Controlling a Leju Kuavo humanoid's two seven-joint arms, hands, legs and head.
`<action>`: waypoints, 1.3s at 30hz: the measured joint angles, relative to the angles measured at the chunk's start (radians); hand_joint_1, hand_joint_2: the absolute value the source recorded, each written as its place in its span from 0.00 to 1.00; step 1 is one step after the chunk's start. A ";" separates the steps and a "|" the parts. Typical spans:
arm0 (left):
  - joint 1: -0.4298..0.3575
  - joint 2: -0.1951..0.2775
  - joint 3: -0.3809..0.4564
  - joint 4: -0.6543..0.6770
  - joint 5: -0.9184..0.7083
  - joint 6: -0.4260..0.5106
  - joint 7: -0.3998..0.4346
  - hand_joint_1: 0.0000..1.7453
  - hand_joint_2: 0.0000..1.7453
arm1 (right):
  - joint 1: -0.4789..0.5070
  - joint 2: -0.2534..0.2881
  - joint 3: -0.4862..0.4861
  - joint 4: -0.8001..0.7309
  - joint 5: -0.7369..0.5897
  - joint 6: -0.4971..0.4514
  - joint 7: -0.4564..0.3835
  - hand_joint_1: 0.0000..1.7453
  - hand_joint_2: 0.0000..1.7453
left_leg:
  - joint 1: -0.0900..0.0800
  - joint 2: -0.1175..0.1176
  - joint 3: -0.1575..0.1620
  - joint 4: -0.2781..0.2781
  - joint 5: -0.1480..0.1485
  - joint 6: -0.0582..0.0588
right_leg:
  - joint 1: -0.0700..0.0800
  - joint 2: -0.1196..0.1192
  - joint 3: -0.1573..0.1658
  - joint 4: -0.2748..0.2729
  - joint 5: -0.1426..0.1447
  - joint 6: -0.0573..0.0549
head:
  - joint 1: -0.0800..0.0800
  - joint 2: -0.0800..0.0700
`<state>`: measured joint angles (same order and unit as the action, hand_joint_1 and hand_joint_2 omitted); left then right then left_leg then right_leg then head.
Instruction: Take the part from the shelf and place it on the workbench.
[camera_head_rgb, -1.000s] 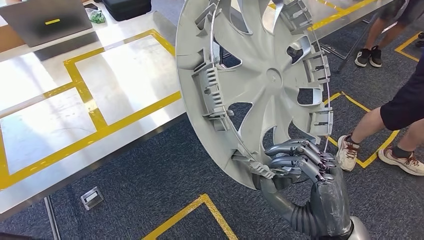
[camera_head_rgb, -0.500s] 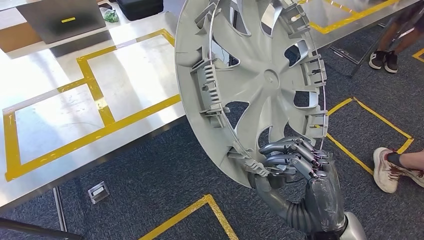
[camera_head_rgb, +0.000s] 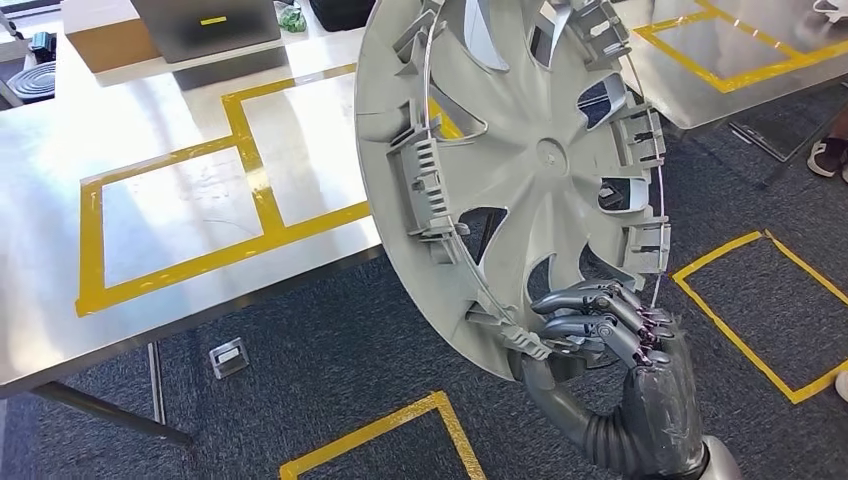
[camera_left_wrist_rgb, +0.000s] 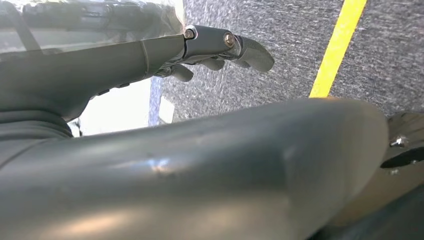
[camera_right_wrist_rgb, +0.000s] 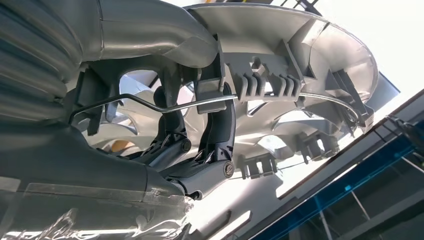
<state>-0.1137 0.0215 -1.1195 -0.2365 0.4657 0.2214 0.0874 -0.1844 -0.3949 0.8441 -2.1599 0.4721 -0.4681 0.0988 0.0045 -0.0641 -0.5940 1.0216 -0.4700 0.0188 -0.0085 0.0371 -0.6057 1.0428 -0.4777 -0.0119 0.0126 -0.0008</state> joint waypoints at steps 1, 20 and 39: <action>0.000 0.000 -0.002 0.000 0.001 0.000 0.000 0.00 1.00 | -0.001 0.000 0.000 0.000 0.000 0.000 0.000 1.00 1.00 | 0.001 -0.006 -0.005 0.000 0.002 -0.006 | 0.001 0.005 0.005 -0.016 -0.001 -0.003 | 0.000 0.000; 0.002 0.004 -0.010 0.000 0.007 0.000 -0.001 0.00 1.00 | -0.002 0.001 -0.001 0.002 0.001 -0.002 0.000 1.00 1.00 | 0.002 0.073 0.002 0.003 -0.007 0.000 | 0.003 -0.089 0.012 0.010 -0.043 0.008 | -0.023 0.000; 0.000 -0.003 -0.013 0.000 0.007 0.000 -0.004 0.00 1.00 | 0.000 0.000 -0.001 0.002 0.012 -0.002 0.006 1.00 1.00 | 0.012 0.045 -0.109 0.226 -0.117 -0.047 | -0.006 -0.048 0.022 -0.041 0.004 -0.030 | -0.024 0.000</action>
<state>-0.1136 0.0185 -1.1324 -0.2363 0.4728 0.2216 0.0833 -0.1846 -0.3947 0.8435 -2.1574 0.4841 -0.4700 0.1053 0.0164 -0.0193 -0.7027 1.2472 -0.5867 -0.0283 -0.0143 -0.0109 -0.5835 1.0017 -0.4741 -0.0420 -0.0110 -0.0008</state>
